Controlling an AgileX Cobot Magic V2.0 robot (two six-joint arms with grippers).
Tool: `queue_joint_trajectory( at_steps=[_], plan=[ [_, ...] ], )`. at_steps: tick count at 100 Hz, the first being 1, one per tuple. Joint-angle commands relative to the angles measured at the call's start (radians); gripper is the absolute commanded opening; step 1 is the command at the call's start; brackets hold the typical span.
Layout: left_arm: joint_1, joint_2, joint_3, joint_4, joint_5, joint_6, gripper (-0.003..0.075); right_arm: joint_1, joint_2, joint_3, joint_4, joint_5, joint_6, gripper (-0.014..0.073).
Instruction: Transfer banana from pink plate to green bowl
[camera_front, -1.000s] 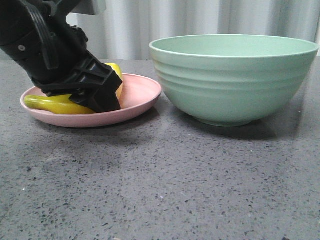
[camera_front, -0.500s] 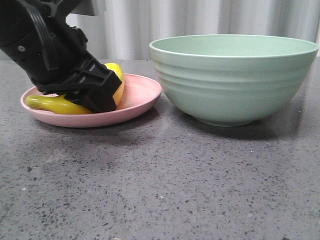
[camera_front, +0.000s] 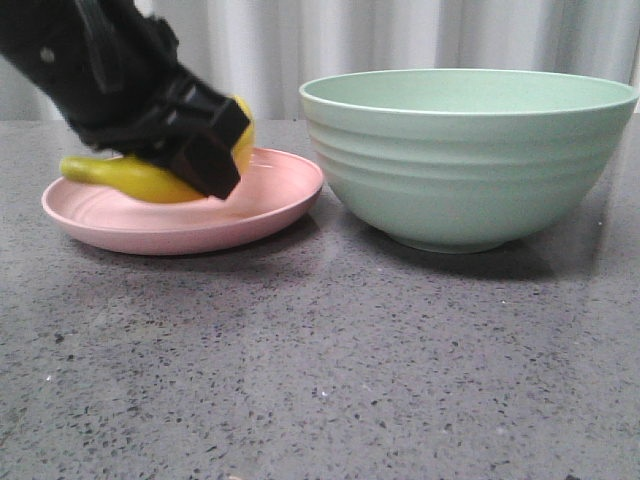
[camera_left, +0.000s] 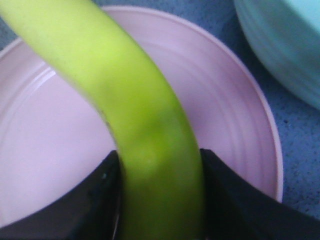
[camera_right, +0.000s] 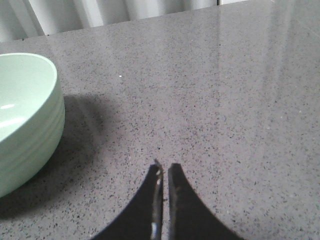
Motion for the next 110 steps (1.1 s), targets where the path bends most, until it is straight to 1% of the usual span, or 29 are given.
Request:
queue_joint_trajectory(
  at_steps=[1,13,22,47,54,59,63,68,73,75,78,85,90,100,110],
  plan=[
    [-0.003,-0.068,-0.055,-0.009,-0.028,-0.001,0.0188,0.000,0.020,-0.052,-0.007,-0.044,-0.006,-0.0062],
    [-0.007,-0.109,-0.076,-0.015,-0.014,-0.001,0.0188,0.026,0.033,-0.088,-0.007,0.007,-0.006,-0.0062],
    [-0.029,-0.141,-0.088,-0.018,-0.014,-0.001,0.0188,0.060,0.068,-0.131,-0.007,0.072,-0.006,-0.0062],
    [-0.151,-0.179,-0.099,-0.019,-0.008,-0.001,0.0188,0.199,0.265,-0.302,-0.007,0.269,-0.010,-0.0061],
    [-0.191,-0.179,-0.099,-0.019,-0.008,-0.001,0.0188,0.245,0.325,-0.357,-0.004,0.312,-0.021,-0.0047],
    [-0.220,-0.179,-0.099,-0.019,-0.008,-0.001,0.0188,0.274,0.365,-0.396,0.000,0.337,-0.025,-0.0009],
    [-0.244,-0.179,-0.099,-0.019,-0.008,-0.001,0.0188,0.299,0.397,-0.424,0.005,0.354,-0.025,0.0047],
    [-0.272,-0.179,-0.099,-0.019,-0.008,-0.001,0.0188,0.326,0.433,-0.466,0.019,0.363,-0.025,0.0139],
    [-0.297,-0.179,-0.099,-0.019,-0.010,-0.001,0.0188,0.350,0.467,-0.500,0.042,0.363,-0.025,0.0258],
    [-0.308,-0.179,-0.099,-0.020,-0.010,-0.001,0.0188,0.358,0.481,-0.509,0.050,0.359,-0.025,0.0287],
    [-0.321,-0.177,-0.099,-0.026,-0.010,-0.001,0.0188,0.369,0.498,-0.532,0.072,0.354,-0.025,0.0352],
    [-0.350,-0.175,-0.099,-0.039,-0.010,-0.001,0.0188,0.395,0.543,-0.574,0.117,0.339,-0.025,0.0437],
    [-0.367,-0.175,-0.099,-0.052,-0.014,-0.001,0.0188,0.409,0.576,-0.602,0.145,0.325,-0.025,0.0456],
    [-0.401,-0.175,-0.099,-0.065,-0.020,-0.001,0.0188,0.422,0.645,-0.650,0.227,0.291,-0.025,0.0454],
    [-0.414,-0.175,-0.099,-0.070,-0.022,-0.001,0.0188,0.422,0.720,-0.690,0.305,0.250,-0.025,0.0454]
  ],
)
